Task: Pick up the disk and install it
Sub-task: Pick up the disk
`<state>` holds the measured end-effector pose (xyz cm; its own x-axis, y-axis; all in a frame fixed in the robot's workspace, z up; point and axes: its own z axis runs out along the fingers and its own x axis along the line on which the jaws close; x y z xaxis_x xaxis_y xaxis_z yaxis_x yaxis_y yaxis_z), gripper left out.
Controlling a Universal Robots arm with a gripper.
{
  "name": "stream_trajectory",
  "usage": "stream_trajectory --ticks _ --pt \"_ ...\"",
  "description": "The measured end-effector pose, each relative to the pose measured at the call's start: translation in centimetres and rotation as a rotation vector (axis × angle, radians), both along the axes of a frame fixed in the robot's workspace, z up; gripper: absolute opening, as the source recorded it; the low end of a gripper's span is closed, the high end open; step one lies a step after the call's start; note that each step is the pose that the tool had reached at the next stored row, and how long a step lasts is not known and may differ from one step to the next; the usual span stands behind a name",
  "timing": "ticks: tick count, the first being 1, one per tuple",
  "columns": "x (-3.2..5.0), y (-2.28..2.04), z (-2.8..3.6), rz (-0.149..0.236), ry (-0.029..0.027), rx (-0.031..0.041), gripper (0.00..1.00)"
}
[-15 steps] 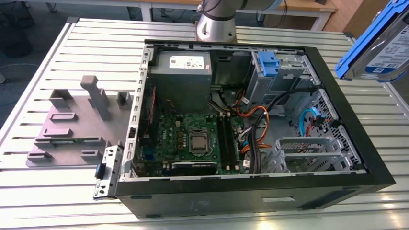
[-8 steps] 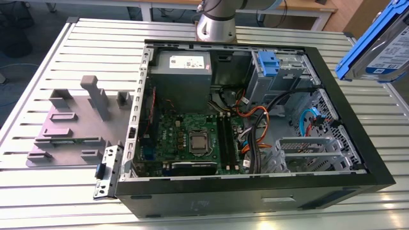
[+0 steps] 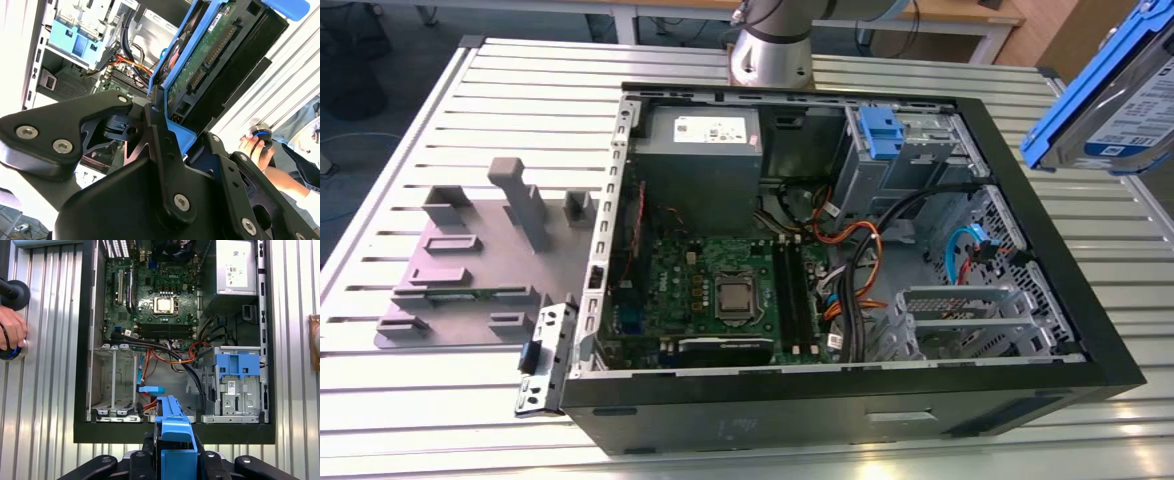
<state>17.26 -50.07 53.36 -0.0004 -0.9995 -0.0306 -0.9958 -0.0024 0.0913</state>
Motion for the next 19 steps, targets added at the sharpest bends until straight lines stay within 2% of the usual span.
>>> stream_trajectory --ticks 19 --pt "0.00 -0.42 -0.11 0.000 0.0000 0.0002 0.37"
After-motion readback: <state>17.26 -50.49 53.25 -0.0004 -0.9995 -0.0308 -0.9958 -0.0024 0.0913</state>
